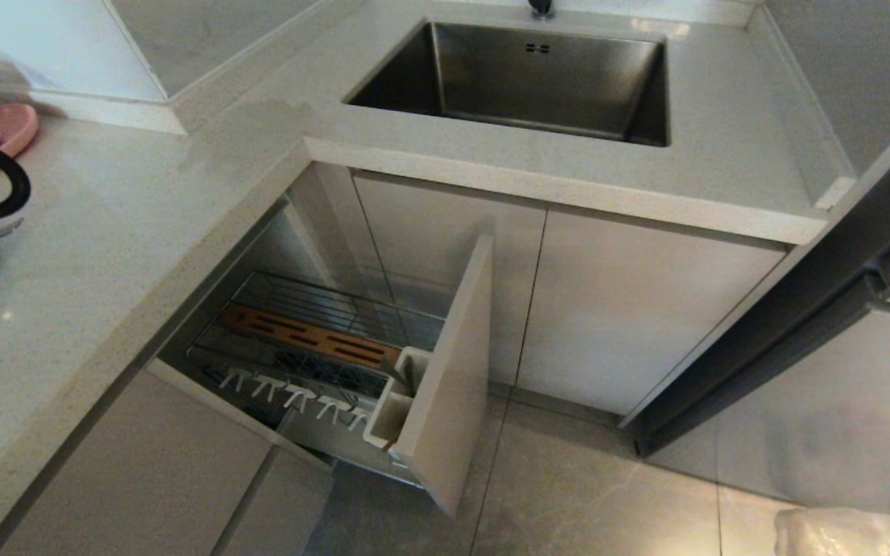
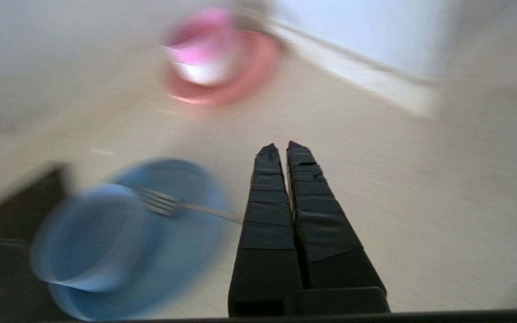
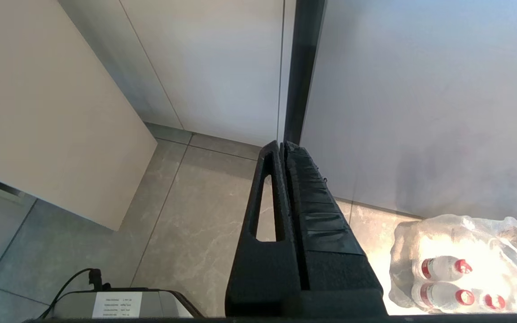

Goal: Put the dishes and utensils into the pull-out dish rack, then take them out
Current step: Take the chopsticks out of the cupboard

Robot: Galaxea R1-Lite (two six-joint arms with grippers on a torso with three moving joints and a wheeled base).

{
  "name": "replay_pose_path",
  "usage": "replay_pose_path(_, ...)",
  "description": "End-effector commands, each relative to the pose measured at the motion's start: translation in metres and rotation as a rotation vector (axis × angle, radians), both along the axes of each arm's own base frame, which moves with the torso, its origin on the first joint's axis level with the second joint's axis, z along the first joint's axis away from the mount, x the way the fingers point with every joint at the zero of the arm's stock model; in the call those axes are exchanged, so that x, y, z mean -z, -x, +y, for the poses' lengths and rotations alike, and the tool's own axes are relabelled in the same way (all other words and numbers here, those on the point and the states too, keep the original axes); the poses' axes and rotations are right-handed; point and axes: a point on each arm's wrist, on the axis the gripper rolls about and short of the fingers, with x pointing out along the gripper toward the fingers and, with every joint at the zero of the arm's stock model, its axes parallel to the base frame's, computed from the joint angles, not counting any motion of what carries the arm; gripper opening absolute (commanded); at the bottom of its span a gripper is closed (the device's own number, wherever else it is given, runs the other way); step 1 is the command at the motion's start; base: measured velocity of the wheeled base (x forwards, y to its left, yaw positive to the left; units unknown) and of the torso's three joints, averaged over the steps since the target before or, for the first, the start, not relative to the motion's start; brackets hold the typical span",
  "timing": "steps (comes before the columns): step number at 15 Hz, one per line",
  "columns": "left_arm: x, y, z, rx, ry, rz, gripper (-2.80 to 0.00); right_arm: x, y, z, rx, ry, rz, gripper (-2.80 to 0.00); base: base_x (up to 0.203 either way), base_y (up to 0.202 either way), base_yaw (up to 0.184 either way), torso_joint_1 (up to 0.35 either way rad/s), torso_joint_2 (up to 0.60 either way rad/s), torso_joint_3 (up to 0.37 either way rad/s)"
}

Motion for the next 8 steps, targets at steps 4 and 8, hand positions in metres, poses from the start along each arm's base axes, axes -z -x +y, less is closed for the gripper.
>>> replay_pose_path(4, -0.020, 0.035, -0.013, 0.255, 0.167, -0.049, -2.80, 0.000, 0.000, 0.000, 0.000, 0.000, 0.001, -2.80, 0.000, 0.000, 0.000, 0.000, 0.00, 0.000)
replay_pose_path(8, -0.016, 0.033, -0.036, 0.453, 0.282, 0.010, -2.80, 0.000, 0.000, 0.000, 0.000, 0.000, -0.001, -2.80, 0.000, 0.000, 0.000, 0.000, 0.00, 0.000)
